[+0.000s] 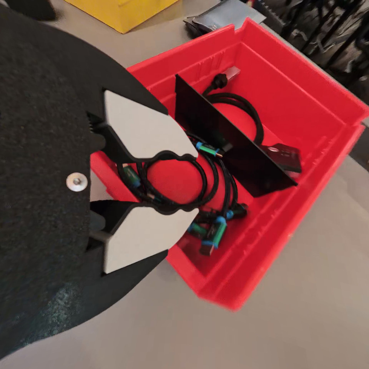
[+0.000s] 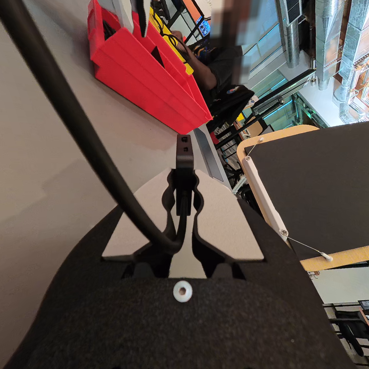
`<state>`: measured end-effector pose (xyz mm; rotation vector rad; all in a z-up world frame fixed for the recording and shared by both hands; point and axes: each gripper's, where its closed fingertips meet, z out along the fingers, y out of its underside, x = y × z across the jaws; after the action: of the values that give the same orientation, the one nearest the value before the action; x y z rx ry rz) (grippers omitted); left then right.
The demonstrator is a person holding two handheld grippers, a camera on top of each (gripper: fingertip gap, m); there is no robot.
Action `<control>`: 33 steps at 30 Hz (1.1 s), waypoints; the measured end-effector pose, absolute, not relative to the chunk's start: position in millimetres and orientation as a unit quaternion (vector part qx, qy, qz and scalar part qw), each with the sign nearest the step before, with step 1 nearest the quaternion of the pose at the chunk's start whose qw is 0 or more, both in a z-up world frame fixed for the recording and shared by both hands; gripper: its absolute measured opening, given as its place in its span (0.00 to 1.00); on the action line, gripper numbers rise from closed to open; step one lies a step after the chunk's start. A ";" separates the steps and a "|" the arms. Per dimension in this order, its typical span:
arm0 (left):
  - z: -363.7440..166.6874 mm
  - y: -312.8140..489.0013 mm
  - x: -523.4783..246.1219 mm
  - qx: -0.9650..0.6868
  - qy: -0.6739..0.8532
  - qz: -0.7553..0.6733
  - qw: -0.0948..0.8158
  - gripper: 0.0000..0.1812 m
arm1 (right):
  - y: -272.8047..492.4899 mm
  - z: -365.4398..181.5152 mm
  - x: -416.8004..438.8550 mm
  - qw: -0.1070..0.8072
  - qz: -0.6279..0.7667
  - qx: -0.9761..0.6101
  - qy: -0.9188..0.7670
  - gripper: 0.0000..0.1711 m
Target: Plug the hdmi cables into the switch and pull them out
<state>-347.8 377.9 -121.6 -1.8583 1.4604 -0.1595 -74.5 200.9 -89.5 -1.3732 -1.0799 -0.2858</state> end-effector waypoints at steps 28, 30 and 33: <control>-151.5 360.5 -326.7 -0.744 0.620 -0.128 0.215 0.18 | 200.3 -104.5 -80.8 0.608 -0.120 -0.606 -0.499 0.09; -163.1 355.9 -330.9 -0.744 0.631 -0.109 0.192 0.19 | 200.0 -105.6 -81.8 0.606 -0.120 -0.606 -0.501 0.08; -169.9 354.1 -331.2 -0.754 0.624 -0.115 0.171 0.17 | 199.3 -106.4 -81.9 0.605 -0.120 -0.607 -0.502 0.08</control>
<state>-331.2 354.1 -169.9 -2.1412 1.7715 -0.3270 -81.9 199.3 -106.4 -1.4044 -1.1604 -0.2782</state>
